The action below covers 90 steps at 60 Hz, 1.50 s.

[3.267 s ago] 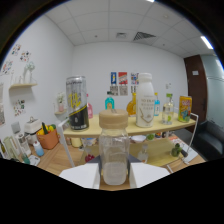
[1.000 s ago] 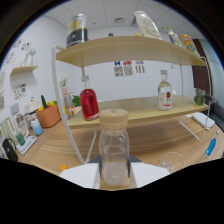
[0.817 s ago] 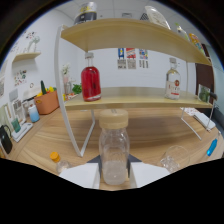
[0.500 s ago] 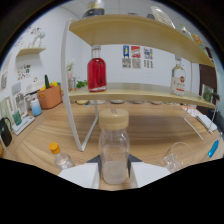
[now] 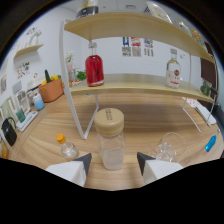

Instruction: Make me a cup of Mount Fuji.

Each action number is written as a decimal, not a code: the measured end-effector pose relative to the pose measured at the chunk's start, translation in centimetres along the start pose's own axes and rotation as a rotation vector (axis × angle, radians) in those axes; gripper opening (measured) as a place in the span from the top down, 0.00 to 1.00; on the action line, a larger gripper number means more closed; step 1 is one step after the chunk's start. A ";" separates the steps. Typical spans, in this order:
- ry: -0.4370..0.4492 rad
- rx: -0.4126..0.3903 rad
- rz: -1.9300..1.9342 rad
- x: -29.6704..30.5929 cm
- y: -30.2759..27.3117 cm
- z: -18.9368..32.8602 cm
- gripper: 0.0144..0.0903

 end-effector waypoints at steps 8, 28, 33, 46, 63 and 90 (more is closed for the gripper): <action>0.039 0.003 -0.020 1.8 -1.4 -3.5 0.07; 0.130 -0.055 0.003 8.0 -6.9 -12.6 0.05; 0.141 -0.004 -0.009 8.9 -11.6 -14.7 0.06; 0.166 0.255 -0.049 10.3 -26.4 -17.8 0.05; 0.150 0.502 -0.032 11.6 -36.6 -13.3 0.12; 0.126 0.424 -0.015 12.8 -36.8 -8.2 0.55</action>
